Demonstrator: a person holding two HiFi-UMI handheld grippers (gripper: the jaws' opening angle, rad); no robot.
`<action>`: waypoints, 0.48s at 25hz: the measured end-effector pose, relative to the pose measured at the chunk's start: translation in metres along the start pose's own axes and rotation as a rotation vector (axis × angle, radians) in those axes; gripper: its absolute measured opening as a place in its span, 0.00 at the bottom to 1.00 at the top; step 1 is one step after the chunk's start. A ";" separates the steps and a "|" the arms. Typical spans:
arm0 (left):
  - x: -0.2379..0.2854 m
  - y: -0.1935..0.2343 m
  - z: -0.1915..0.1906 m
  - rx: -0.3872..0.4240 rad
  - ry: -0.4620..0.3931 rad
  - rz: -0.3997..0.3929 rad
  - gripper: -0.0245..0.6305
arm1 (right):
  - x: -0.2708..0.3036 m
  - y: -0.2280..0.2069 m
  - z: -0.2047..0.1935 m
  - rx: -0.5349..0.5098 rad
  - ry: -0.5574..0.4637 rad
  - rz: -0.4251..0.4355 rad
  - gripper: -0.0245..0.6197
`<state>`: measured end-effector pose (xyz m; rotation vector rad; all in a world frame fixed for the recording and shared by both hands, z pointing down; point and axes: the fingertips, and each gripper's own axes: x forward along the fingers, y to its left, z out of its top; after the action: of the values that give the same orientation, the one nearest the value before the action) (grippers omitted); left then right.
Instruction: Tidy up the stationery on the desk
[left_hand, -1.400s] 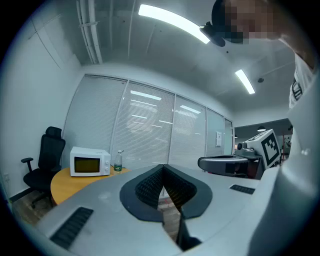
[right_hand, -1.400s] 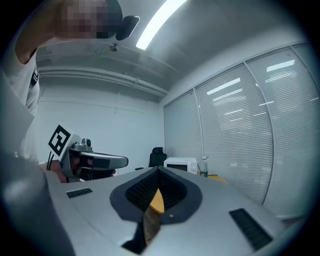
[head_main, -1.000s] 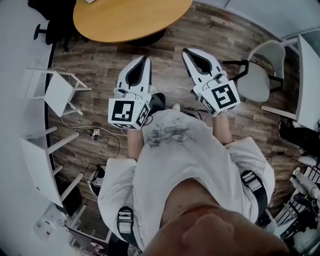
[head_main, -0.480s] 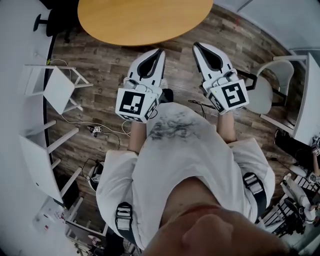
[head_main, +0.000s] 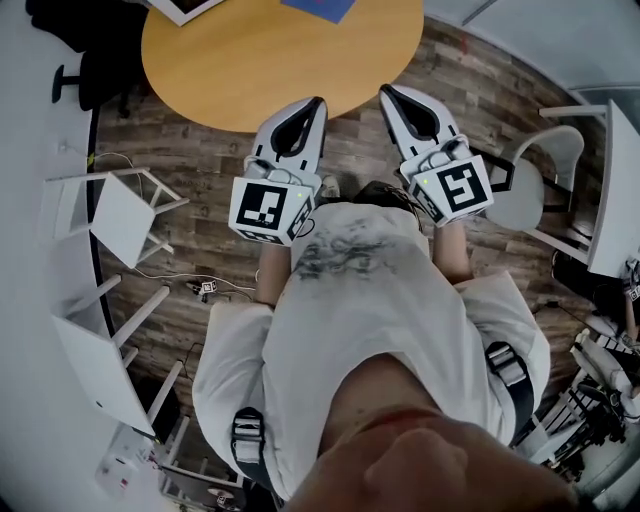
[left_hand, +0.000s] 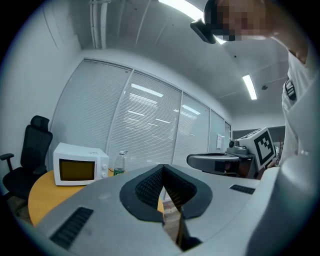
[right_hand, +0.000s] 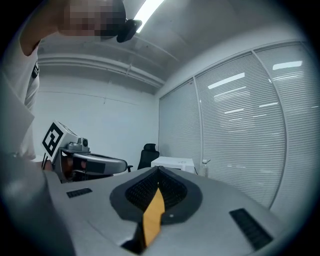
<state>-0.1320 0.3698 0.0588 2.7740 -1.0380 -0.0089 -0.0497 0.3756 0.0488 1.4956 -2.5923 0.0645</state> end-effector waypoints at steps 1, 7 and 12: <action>0.005 0.004 0.000 -0.001 0.002 -0.005 0.05 | 0.004 -0.003 0.000 -0.001 0.004 -0.005 0.14; 0.040 0.024 -0.002 -0.004 0.005 -0.019 0.05 | 0.027 -0.031 -0.003 -0.002 0.020 -0.026 0.14; 0.080 0.045 -0.006 -0.011 0.015 0.007 0.05 | 0.053 -0.067 -0.011 0.001 0.032 -0.014 0.14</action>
<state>-0.1003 0.2850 0.0773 2.7563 -1.0415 0.0066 -0.0170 0.2982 0.0648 1.4998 -2.5570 0.0875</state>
